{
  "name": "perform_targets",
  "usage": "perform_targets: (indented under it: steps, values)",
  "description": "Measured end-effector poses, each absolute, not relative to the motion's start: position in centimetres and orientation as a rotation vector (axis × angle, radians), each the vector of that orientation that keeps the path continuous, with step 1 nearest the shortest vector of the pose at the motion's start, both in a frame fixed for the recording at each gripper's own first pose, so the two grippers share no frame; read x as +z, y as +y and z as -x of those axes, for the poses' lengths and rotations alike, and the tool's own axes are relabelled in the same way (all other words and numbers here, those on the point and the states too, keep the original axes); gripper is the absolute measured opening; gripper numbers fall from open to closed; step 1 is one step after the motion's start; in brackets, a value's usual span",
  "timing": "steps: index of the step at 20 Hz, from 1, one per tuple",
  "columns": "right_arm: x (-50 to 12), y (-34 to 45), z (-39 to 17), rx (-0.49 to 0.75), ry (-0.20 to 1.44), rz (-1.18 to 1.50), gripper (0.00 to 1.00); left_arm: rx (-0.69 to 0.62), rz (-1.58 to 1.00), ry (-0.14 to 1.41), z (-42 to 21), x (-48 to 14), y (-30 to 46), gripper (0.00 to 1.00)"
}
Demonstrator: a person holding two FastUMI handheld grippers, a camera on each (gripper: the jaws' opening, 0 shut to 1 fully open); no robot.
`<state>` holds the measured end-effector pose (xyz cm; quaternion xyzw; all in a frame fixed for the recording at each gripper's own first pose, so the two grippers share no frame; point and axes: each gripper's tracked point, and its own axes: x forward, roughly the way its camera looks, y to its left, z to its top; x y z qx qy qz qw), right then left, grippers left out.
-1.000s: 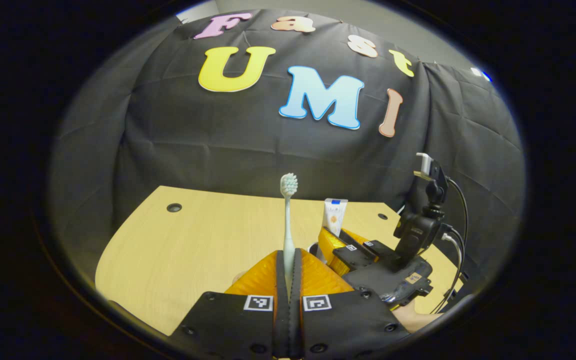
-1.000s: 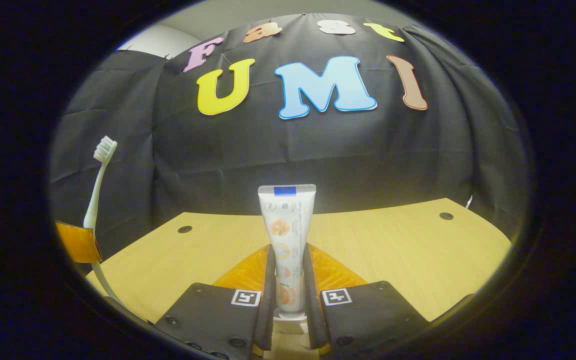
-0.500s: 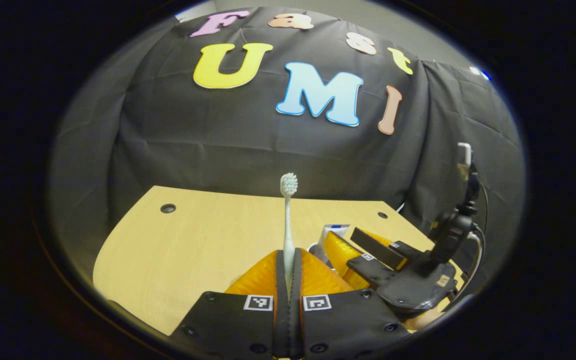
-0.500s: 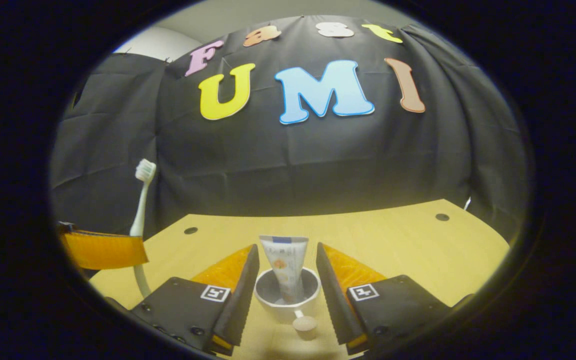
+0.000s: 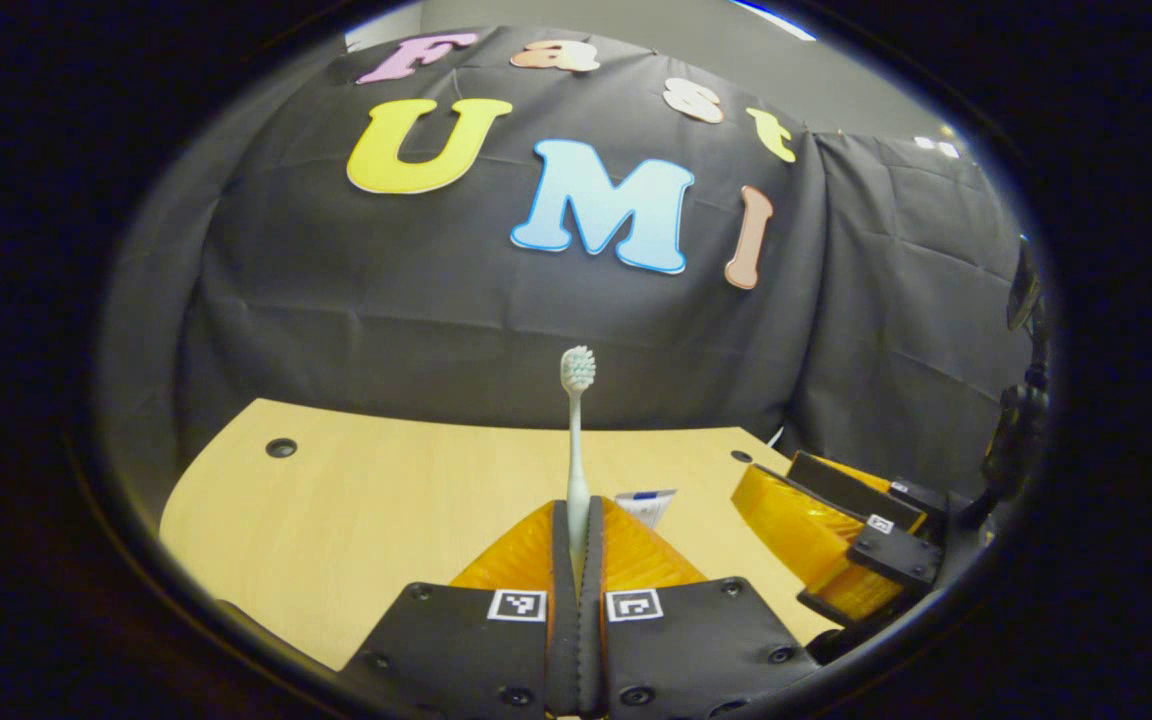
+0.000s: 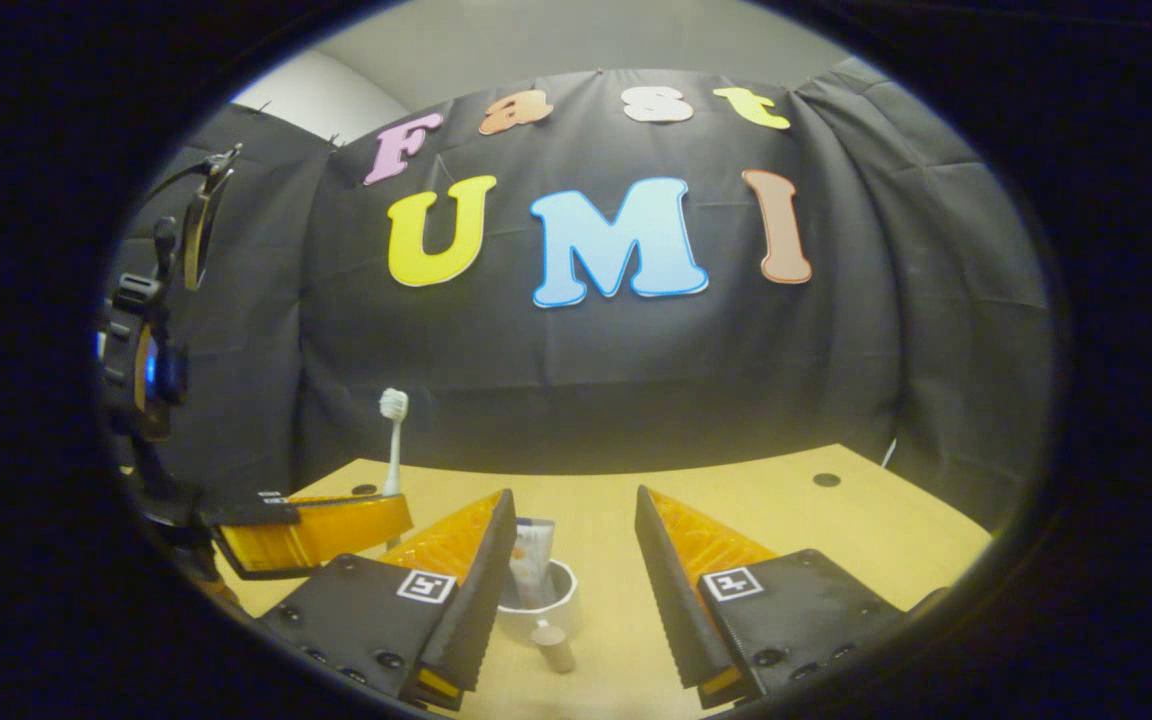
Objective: Put the toothbrush and toothpaste on the desktop into the cup, then pick up the cup and place it on the coaster on the desktop.
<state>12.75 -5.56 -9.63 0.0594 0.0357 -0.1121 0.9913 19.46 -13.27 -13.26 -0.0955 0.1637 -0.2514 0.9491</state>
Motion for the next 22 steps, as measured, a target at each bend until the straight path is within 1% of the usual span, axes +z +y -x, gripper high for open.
perform_targets:
  steps: [1,2,3,6,7,10,11,12,13,15,17,22]
  values:
    - [-9.4,-5.8,-12.0,-0.235,0.067,-0.109,0.75,-0.514,0.207,0.314,-19.9,-13.2,-13.7,0.08]
    - [-9.2,-6.1,-11.4,-0.244,0.062,-0.103,0.73,-0.520,0.225,0.295,-20.2,-12.9,-14.2,0.08]
    - [-9.3,-6.2,-10.8,-0.251,0.067,-0.098,0.75,-0.526,0.238,0.284,-20.4,-12.8,-14.8,0.07]
    - [-9.8,-7.0,-9.5,-0.276,0.085,-0.097,0.77,-0.544,0.254,0.247,-20.7,-12.5,-16.2,0.08]
    - [-10.2,-7.3,-9.2,-0.283,0.094,-0.102,0.75,-0.549,0.250,0.234,-21.0,-12.6,-16.6,0.08]
    - [-11.8,-7.8,-8.4,-0.293,0.132,-0.106,0.75,-0.554,0.243,0.223,-21.5,-14.1,-17.9,0.08]
    - [-12.2,-7.8,-8.0,-0.293,0.148,-0.095,0.73,-0.557,0.242,0.225,-21.5,-14.7,-18.2,0.07]
    - [-12.4,-7.9,-7.8,-0.292,0.159,-0.085,0.75,-0.560,0.240,0.220,-21.4,-15.0,-18.5,0.08]
    - [-12.6,-7.9,-7.5,-0.290,0.168,-0.079,0.74,-0.560,0.233,0.214,-21.4,-15.1,-18.6,0.07]
    - [-12.7,-8.1,-7.2,-0.289,0.180,-0.085,0.76,-0.564,0.217,0.197,-21.4,-15.4,-18.8,0.08]
    - [-12.6,-8.0,-7.0,-0.287,0.183,-0.097,0.74,-0.563,0.205,0.190,-21.3,-16.0,-18.9,0.07]
    - [-13.1,-8.2,-6.3,-0.285,0.223,-0.101,0.74,-0.560,0.169,0.191,-20.1,-18.7,-19.1,0.08]
